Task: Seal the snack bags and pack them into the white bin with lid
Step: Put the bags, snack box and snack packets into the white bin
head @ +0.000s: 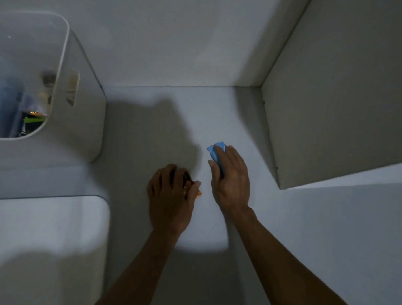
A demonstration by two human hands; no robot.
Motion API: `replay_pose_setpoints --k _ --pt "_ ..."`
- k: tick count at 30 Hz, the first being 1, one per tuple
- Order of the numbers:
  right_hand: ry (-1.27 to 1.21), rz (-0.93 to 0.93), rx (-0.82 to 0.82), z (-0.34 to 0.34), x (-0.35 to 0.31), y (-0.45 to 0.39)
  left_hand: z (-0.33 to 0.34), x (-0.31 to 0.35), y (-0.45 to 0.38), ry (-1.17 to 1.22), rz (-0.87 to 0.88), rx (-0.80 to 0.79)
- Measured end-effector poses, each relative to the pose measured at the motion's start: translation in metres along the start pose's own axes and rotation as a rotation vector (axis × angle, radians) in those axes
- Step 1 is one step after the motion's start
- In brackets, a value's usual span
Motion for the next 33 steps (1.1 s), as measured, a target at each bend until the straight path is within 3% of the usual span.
replay_pose_setpoints --k 11,16,21,27,33 --pt "-0.302 0.102 0.034 -0.005 -0.018 0.015 0.007 0.006 0.003 0.256 0.081 0.115" --pt "-0.354 0.138 0.021 -0.018 -0.029 0.018 -0.007 0.008 0.001 0.494 -0.088 0.087" --pt "-0.337 0.145 0.045 -0.029 -0.046 0.015 -0.028 -0.006 -0.002 0.479 -0.177 0.188" --pt "-0.419 0.166 0.041 -0.054 -0.113 -0.004 -0.115 -0.012 -0.027 0.468 -0.078 0.451" --pt "-0.538 0.074 0.042 -0.077 -0.244 -0.030 -0.242 -0.055 -0.064 0.403 -0.070 0.709"
Point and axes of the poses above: each hand's wrist, its own y-axis away from the middle knuckle, its own z-axis out of the palm, x = y × z, the point moved 2 cm from there along -y, towards the middle knuckle, and after that the axes turned 10 degrees about z, right-handed, at the moved point
